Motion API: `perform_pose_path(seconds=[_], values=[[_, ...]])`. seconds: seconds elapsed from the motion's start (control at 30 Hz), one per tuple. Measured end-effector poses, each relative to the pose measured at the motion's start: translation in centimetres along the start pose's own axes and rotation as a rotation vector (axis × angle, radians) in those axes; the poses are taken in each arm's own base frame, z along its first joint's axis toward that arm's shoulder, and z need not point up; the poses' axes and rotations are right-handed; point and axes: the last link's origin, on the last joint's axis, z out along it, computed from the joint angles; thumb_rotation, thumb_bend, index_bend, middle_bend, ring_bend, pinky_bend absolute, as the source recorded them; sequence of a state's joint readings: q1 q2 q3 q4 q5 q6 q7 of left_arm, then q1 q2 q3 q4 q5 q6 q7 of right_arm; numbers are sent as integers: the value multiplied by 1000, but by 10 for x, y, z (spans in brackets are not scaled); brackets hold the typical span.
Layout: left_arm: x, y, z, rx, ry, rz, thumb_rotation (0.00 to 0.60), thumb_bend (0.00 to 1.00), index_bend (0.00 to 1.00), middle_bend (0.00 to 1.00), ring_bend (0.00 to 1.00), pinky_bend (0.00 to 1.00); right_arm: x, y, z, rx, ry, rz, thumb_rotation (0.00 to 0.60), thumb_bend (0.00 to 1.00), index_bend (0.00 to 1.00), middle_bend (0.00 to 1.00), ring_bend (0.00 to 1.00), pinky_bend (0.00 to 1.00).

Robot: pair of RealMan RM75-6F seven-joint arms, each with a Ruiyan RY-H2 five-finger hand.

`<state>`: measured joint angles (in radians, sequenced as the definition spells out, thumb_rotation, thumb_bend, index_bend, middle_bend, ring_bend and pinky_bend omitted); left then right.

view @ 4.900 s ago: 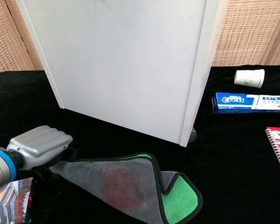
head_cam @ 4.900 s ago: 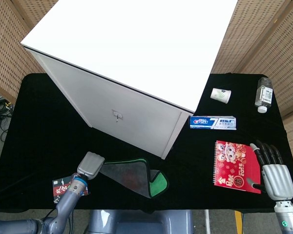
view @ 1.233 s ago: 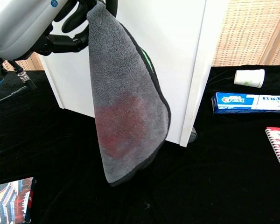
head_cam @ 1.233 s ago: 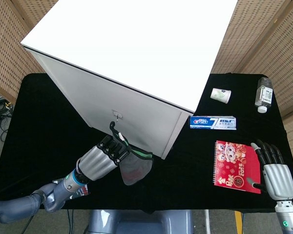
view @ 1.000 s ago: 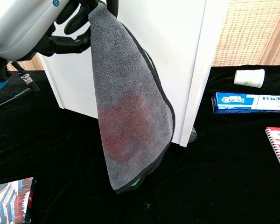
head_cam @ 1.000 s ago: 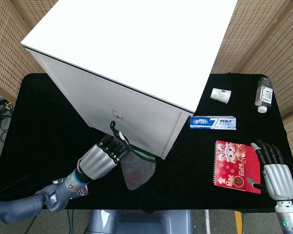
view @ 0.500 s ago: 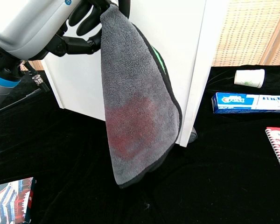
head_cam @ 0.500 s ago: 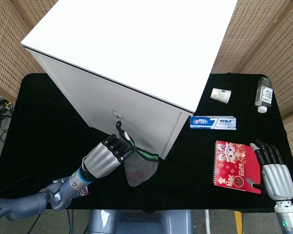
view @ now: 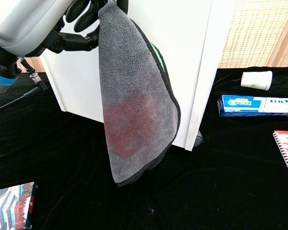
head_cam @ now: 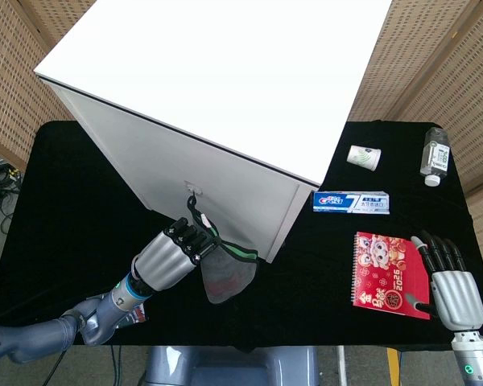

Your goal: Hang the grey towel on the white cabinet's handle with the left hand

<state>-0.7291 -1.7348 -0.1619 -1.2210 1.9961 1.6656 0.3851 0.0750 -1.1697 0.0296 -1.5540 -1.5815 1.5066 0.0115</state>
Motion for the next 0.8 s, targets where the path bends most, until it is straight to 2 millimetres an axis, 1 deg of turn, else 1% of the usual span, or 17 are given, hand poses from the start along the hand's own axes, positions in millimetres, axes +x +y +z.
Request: perform_pose_path(seconds=[0.6,0.8], values=[[-3,3,0,12,-5,-16,600,525,788,871,807,724,0,0,0,1,-1,1,600,130,0,0,0,0],[-6,1,-3,39,-17,-31,600,526,787,871,807,724,-1,-1,0,5,-4,-3,600,129,0,0,0,0]])
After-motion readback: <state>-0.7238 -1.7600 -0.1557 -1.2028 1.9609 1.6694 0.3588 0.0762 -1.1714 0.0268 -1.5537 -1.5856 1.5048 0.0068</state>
